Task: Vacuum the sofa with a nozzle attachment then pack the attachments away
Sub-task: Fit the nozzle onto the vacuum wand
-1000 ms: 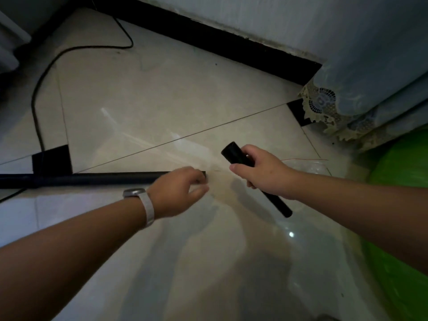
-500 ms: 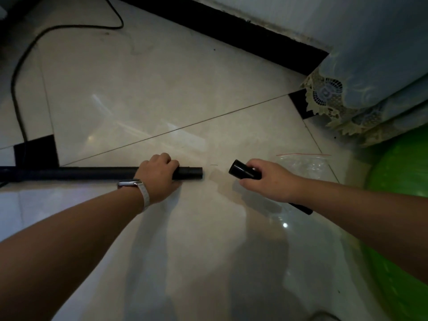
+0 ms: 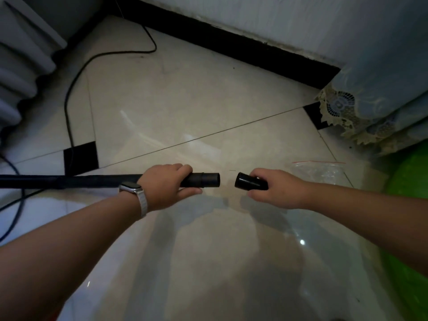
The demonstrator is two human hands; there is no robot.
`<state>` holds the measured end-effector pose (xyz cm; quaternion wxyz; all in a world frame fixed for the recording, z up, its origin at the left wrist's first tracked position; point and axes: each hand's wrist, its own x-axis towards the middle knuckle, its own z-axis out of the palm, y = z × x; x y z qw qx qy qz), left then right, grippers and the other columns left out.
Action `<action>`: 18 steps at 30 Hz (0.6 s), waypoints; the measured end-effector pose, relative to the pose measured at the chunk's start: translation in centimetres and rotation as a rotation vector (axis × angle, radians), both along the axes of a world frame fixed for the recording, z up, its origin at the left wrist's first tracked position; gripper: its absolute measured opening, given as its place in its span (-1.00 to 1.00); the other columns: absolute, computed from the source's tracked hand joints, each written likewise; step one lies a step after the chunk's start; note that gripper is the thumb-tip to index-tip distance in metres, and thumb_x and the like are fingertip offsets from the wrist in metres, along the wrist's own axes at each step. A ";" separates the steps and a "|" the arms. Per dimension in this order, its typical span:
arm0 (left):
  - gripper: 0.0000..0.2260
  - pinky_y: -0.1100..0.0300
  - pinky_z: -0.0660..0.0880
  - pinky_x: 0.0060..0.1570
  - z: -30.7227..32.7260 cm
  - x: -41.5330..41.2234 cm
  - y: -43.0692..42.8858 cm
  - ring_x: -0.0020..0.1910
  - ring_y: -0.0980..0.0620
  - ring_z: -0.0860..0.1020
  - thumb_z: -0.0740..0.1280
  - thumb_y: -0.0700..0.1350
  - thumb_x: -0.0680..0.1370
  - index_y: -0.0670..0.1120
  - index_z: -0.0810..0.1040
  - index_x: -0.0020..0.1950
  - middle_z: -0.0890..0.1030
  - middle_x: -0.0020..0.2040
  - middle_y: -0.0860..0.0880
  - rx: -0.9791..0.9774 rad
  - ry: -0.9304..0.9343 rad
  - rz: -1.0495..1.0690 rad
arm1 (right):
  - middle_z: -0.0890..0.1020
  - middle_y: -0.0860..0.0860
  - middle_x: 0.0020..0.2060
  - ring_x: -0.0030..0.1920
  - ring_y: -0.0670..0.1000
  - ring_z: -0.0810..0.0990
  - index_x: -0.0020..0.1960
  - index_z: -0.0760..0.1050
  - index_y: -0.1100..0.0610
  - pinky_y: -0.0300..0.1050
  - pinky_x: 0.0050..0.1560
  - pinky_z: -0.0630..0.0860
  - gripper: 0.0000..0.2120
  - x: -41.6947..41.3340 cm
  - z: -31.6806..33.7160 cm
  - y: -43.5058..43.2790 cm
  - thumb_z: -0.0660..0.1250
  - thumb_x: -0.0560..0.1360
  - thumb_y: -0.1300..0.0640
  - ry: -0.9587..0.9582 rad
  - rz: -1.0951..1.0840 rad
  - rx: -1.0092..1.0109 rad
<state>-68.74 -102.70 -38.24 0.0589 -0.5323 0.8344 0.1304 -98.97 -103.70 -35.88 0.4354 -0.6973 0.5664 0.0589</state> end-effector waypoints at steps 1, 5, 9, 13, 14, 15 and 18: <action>-0.27 0.14 0.36 -0.33 0.9 0.0 0.3 -0.31 0.00 0.45 -0.14 0.52 0.38 -0.01 0.47 0.09 0.55 -0.14 0.05 -0.008 0.007 0.010 | 0.61 -0.06 -0.13 -0.12 -0.02 0.61 0.11 0.50 -0.06 -0.14 -0.15 0.49 -0.76 0.3 0.6 0.3 0.40 0.50 -0.11 0.010 0.043 -0.004; -0.31 0.11 0.42 -0.36 4.0 -0.1 1.5 -0.35 -0.03 0.48 -0.08 0.49 0.39 -0.03 0.47 0.06 0.54 -0.25 0.05 -0.056 0.119 0.065 | 0.62 -0.07 -0.15 -0.19 -0.08 0.61 0.13 0.49 -0.08 -0.16 -0.19 0.51 -0.75 1.3 3.4 1.3 0.38 0.52 -0.15 -0.006 0.160 -0.056; -0.39 0.09 0.43 -0.34 7.0 -0.4 2.6 -0.37 0.01 0.48 -0.01 0.48 0.39 -0.01 0.45 0.01 0.45 -0.36 0.11 -0.051 0.213 0.135 | 0.61 -0.06 -0.21 -0.22 -0.10 0.59 0.10 0.49 -0.09 -0.12 -0.18 0.53 -0.76 1.9 6.2 1.4 0.37 0.51 -0.16 -0.027 0.208 -0.175; -0.54 0.09 0.44 -0.29 9.3 -0.7 3.0 -0.36 0.08 0.48 0.17 0.42 0.51 0.02 0.43 -0.03 0.50 -0.34 0.07 -0.001 0.184 0.171 | 0.59 -0.10 -0.23 -0.25 -0.12 0.56 0.12 0.47 -0.10 -0.11 -0.22 0.50 -0.74 2.3 8.3 0.9 0.35 0.51 -0.18 0.019 0.273 -0.271; -0.58 0.10 0.44 -0.28 9.7 -0.8 3.1 -0.36 0.10 0.47 0.18 0.39 0.52 0.03 0.42 -0.04 0.50 -0.34 0.07 0.017 0.156 0.167 | 0.59 -0.10 -0.23 -0.25 -0.12 0.56 0.12 0.46 -0.11 -0.11 -0.23 0.50 -0.75 2.4 8.6 0.9 0.35 0.51 -0.19 0.020 0.283 -0.282; -0.60 0.10 0.43 -0.28 10.1 -0.9 3.1 -0.36 0.11 0.47 0.17 0.38 0.52 0.04 0.41 -0.06 0.50 -0.34 0.07 0.031 0.122 0.154 | 0.59 -0.10 -0.23 -0.26 -0.12 0.56 0.11 0.46 -0.12 -0.11 -0.24 0.50 -0.75 2.3 8.9 0.9 0.35 0.51 -0.19 0.018 0.286 -0.293; -0.55 0.12 0.42 -0.30 11.0 -0.9 3.2 -0.35 0.11 0.49 0.10 0.43 0.49 0.06 0.41 -0.06 0.51 -0.33 0.08 0.031 0.005 0.092 | 0.58 -0.11 -0.24 -0.27 -0.13 0.55 0.11 0.46 -0.13 -0.14 -0.28 0.44 -0.77 2.1 9.3 1.0 0.34 0.52 -0.18 0.019 0.284 -0.331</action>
